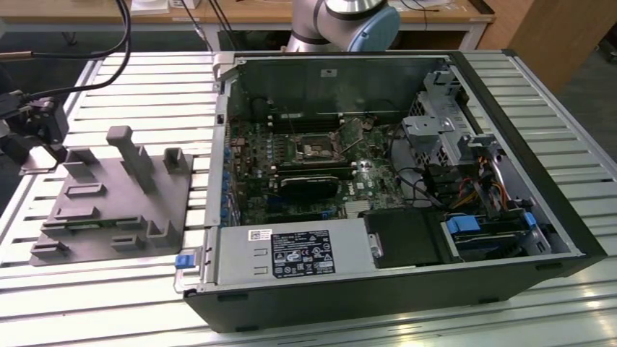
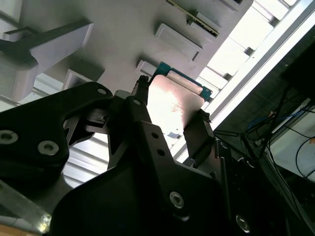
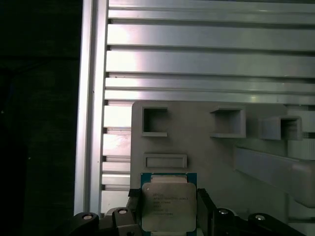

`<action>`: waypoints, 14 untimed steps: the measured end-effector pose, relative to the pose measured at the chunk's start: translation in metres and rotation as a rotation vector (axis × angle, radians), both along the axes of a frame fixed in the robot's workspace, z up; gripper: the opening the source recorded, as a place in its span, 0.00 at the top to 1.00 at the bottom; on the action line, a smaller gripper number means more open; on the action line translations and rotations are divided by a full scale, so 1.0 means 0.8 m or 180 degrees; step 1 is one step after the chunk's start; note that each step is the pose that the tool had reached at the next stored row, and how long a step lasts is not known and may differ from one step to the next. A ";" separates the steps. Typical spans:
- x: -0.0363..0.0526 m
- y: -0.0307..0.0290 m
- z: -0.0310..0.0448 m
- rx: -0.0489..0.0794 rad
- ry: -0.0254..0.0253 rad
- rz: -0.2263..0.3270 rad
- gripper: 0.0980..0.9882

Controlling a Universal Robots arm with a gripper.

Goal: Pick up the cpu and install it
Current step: 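Pick up the cpu and move it towards the insertion slot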

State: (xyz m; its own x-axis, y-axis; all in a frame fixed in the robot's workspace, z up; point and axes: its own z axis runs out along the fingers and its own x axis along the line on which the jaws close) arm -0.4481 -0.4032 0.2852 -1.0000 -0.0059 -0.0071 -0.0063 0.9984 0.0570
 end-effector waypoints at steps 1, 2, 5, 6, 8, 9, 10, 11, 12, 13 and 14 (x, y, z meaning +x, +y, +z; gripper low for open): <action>0.000 0.0000 0.0004 0.0000 0.0000 0.0000 0.51; 0.000 0.0000 0.0007 0.0000 0.0000 0.0000 0.51; 0.000 0.0000 0.0017 0.0000 0.0000 0.0000 0.51; 0.000 0.0000 0.0021 0.0000 0.0000 0.0000 0.51; 0.000 0.0000 0.0027 0.0000 0.0000 0.0000 0.51; 0.000 0.0000 0.0031 0.0000 0.0000 0.0000 0.51; 0.000 0.0000 0.0035 0.0000 0.0000 0.0000 0.51; 0.000 0.0000 0.0039 0.0000 0.0000 0.0000 0.51; 0.000 0.0000 0.0041 0.0000 0.0000 0.0000 0.51; 0.000 0.0000 0.0044 0.0000 0.0000 0.0000 0.51; 0.000 0.0000 0.0047 0.0000 0.0000 0.0000 0.51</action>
